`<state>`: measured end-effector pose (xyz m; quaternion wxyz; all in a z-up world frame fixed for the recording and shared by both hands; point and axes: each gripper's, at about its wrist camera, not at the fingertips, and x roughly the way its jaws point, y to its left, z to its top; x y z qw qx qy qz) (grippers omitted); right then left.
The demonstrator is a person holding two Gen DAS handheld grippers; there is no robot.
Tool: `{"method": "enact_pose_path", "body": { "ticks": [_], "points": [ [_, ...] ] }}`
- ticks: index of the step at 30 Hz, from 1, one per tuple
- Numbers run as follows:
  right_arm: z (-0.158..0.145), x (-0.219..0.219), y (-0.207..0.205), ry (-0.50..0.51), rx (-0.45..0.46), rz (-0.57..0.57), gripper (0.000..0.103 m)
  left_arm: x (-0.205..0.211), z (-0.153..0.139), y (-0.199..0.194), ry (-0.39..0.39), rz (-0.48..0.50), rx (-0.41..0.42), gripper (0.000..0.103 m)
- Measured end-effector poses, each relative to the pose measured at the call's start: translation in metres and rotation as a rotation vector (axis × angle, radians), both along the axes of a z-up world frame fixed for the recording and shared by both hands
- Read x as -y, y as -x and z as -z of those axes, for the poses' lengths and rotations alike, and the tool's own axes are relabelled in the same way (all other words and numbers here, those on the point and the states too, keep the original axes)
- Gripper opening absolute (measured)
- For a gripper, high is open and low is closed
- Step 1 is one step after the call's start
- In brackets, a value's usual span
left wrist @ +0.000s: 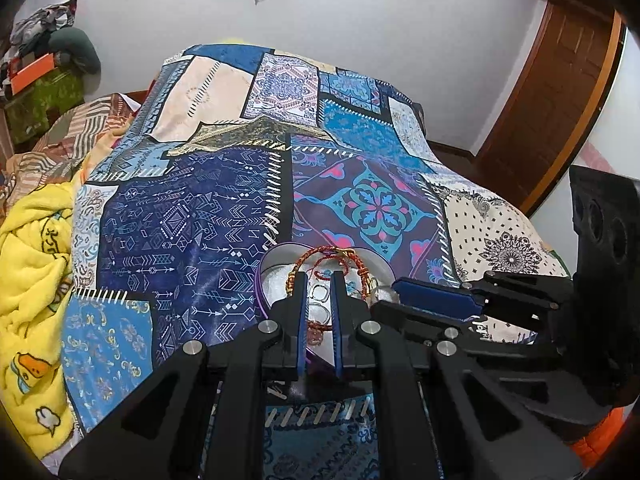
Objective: Organize jewelry
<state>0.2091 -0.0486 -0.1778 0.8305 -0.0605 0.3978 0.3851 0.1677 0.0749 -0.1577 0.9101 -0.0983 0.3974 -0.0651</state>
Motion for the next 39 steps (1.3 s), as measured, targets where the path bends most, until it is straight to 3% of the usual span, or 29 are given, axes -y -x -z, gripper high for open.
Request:
{"method": "enact_pose_path", "body": {
  "ticks": [17, 21, 31, 39],
  "points": [
    [0.006, -0.01, -0.002, 0.046, -0.005, -0.022, 0.021, -0.006, 0.003, -0.003, 0.022, -0.002, -0.016, 0.009],
    [0.003, -0.009, -0.002, 0.052, 0.001, -0.007, 0.038, -0.014, -0.004, 0.0, 0.024, -0.034, -0.003, 0.016],
    [-0.031, 0.01, 0.008, 0.009, 0.062, 0.068, 0.041, -0.016, -0.043, 0.028, -0.017, -0.071, 0.083, 0.016],
    [-0.091, 0.035, 0.036, -0.083, 0.194, 0.138, 0.041, -0.004, -0.1, 0.073, -0.088, -0.106, 0.228, 0.016]
  ]
}}
